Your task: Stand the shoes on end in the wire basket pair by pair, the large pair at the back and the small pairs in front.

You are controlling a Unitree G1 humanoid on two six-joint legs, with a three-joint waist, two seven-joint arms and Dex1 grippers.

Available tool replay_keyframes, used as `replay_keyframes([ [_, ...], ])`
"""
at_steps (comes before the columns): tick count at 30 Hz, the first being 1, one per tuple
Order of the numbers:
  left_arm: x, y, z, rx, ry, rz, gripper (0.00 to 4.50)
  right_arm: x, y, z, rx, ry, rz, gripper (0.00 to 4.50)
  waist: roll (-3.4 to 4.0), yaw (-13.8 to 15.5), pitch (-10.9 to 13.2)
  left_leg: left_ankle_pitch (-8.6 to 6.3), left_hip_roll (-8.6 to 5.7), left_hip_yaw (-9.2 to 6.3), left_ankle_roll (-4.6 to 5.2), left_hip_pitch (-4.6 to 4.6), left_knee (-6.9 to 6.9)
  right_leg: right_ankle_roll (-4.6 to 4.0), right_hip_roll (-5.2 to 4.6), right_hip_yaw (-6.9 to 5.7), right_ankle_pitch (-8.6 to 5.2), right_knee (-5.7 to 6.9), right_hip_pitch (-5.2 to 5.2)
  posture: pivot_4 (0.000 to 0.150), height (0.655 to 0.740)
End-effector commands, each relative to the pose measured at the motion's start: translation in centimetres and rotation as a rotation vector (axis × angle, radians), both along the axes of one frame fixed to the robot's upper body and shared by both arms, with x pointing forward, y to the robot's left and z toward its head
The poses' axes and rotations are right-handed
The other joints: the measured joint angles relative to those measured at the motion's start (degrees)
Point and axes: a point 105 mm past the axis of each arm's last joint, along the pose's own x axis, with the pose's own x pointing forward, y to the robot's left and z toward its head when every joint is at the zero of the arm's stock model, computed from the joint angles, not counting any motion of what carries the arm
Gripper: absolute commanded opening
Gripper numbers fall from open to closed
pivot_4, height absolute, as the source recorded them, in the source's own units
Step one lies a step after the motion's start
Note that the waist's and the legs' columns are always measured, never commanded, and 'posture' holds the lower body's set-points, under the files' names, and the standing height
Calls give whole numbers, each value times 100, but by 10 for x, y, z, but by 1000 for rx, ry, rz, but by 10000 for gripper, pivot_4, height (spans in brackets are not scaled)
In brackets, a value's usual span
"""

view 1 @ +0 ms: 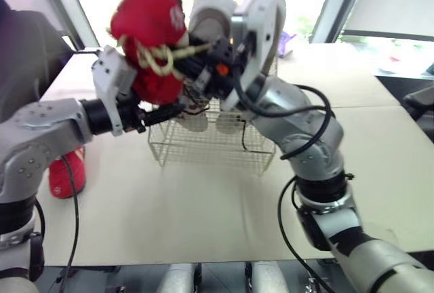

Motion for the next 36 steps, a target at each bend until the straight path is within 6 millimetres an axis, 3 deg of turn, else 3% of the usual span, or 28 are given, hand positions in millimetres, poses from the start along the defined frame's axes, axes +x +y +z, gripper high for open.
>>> replay_keyframes([
  [1,-21,16,20,-72,-26,-9,30284,-9,-127,52,68,-25,-82,4726,-34,133,35,-4,-6,-35,4,2,12,-9,21,0,-5,-35,34,1500,6563],
  [2,-29,18,15,-82,19,-44,30284,-10,-138,57,82,-25,-91,4726,-27,122,38,-5,-1,-56,4,-5,4,-33,53,9,-4,-96,54,1500,6563],
  [6,-43,32,10,-166,93,-100,30284,-14,-153,69,161,-33,-83,4726,-14,-98,28,-14,17,-22,17,33,-52,-26,45,33,0,-92,67,1500,6563],
  [10,-43,43,15,-212,109,-115,30284,-15,-156,67,168,-31,-80,4726,-8,-153,29,14,42,-32,-25,39,-104,-56,42,28,-8,-56,32,1500,6563],
  [17,-50,38,22,-276,162,-209,30284,-20,-155,59,131,16,-73,4726,-5,-61,30,15,33,-39,-28,26,-98,-67,49,14,-14,-69,33,1500,6563],
  [22,-58,30,4,-261,248,-262,30284,-30,-140,41,11,67,-36,4726,-5,-26,30,15,26,-39,-28,21,-94,-67,42,15,-13,-75,36,1500,6563],
  [27,-56,28,1,-252,268,-278,30284,-32,-123,19,-88,72,-16,4726,-4,-52,30,15,31,-39,-28,23,-95,-68,39,15,-14,-72,32,1500,6563],
  [36,-56,-5,-16,-233,281,-299,30284,-7,-102,-33,-224,31,-52,4726,-5,-33,29,15,28,-39,-29,26,-90,-65,40,15,-12,-73,41,1500,6563],
])
